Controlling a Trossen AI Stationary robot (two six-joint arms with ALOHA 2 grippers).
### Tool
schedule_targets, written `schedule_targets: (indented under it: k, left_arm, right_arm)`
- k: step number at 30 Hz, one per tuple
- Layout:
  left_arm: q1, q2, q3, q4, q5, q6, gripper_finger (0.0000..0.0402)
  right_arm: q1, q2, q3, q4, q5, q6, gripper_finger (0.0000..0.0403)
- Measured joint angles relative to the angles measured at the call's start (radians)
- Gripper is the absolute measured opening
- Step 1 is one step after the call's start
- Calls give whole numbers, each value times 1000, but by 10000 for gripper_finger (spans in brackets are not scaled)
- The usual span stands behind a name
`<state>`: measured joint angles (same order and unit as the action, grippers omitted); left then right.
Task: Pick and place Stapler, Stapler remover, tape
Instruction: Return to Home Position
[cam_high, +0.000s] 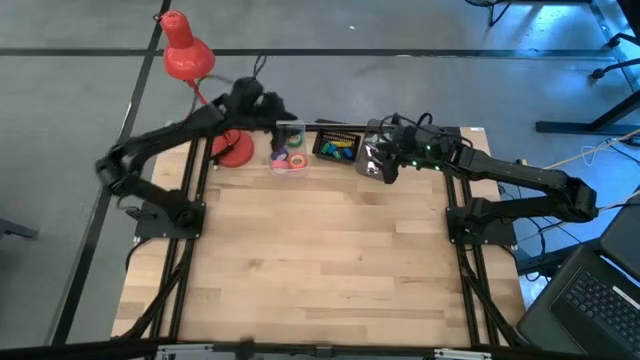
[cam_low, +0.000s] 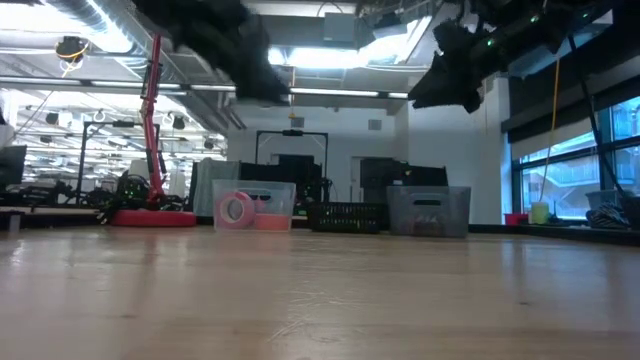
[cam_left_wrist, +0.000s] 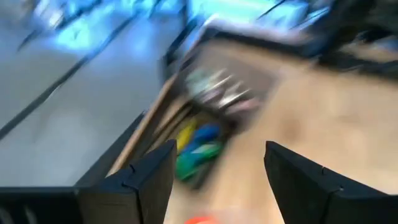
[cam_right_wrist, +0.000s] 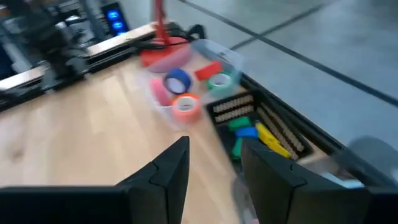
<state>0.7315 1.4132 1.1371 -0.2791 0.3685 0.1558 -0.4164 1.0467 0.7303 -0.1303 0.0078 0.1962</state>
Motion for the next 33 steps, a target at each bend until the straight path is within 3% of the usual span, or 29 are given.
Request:
schedule_targets:
  k: [3, 11, 17, 21, 27, 33]
  left_arm:
    - [-104, -175, -103, 48, 3, -21, 228]
    - [-487, -752, -495, 130, -267, -166, 219]
    - [-722, -1089, -609, -43, -520, -234, 219]
    - [-806, -1232, -680, -143, -649, -296, 219]
    - [-838, -1373, -823, -123, -711, -369, 219]
    - [-834, -1413, -968, 9, -756, -374, 219]
  right_arm:
    - [63, -39, 0, -18, -1, -29, 147]
    - [289, -385, -174, -23, 5, 39, 147]
    - [406, -689, -273, -181, 97, 112, 137]
    - [441, -858, -358, -225, 105, 133, 102]
    - [449, -1021, -514, -138, 73, 89, 13]
    - [448, -1042, -665, 94, 15, -3, 3]
